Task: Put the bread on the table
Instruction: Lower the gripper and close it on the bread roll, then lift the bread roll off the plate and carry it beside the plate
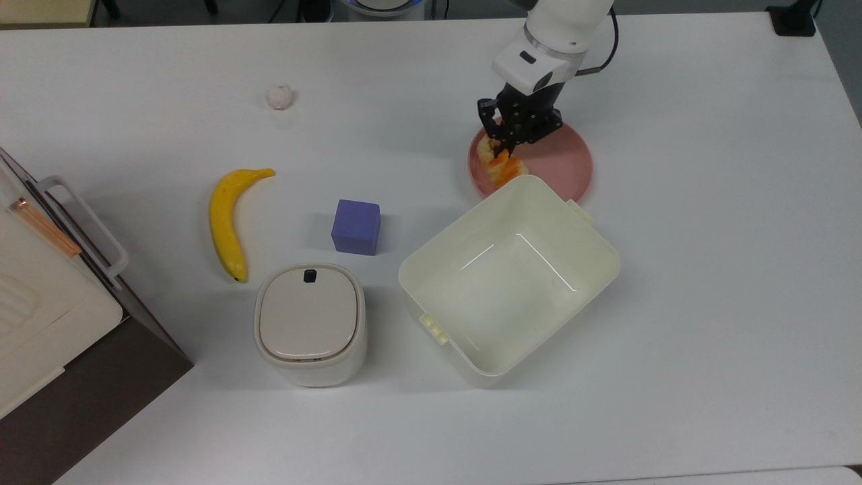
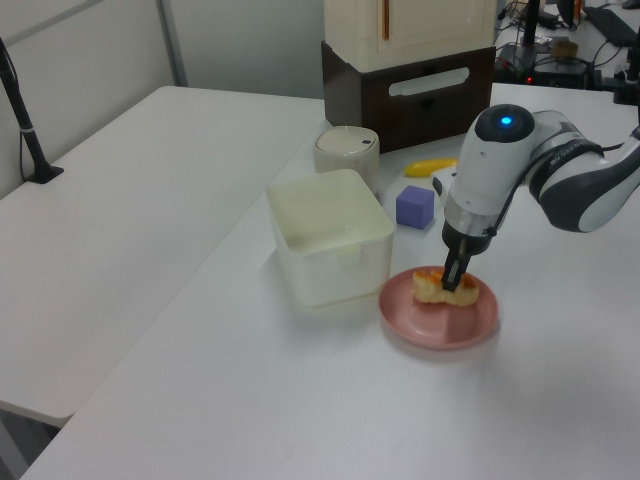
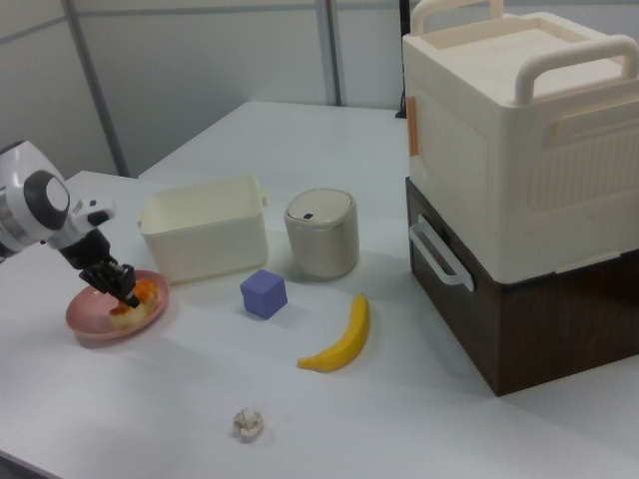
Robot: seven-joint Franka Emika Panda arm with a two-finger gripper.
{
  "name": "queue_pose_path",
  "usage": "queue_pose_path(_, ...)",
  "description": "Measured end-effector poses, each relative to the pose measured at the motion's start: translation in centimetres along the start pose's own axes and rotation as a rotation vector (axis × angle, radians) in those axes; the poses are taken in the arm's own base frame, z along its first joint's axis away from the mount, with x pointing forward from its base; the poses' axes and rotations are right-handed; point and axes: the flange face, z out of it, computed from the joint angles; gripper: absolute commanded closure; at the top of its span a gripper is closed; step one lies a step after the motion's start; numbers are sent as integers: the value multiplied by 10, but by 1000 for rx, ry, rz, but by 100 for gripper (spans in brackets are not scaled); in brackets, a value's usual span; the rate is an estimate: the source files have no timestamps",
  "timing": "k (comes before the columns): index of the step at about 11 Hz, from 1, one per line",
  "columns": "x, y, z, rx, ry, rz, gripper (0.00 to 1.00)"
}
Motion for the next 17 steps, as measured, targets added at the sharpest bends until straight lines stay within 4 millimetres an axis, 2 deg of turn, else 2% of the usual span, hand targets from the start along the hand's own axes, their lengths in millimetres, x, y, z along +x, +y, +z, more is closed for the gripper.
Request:
queue_pose_path(2,12,20,-20,-27,-91,-155,100)
queue_pose_path(5,20,56,-67,21,-250,-374,100)
queue_pose_path(7,26,79,-67,28,-265,-417,100)
queue_pose_path(10,32,126,-38,-18,-305,-431,100)
queue_pose_path(11,34,142,-29,-30,-310,-420,91)
queue_pose_path(12,35,154,-22,-42,-316,-414,54)
queue_pose_path(13,34,160,-17,-50,-323,-412,13)
queue_pose_path(14,34,160,-15,-52,-327,-415,0)
queue_pose_path(17,33,158,-14,-52,-329,-418,0)
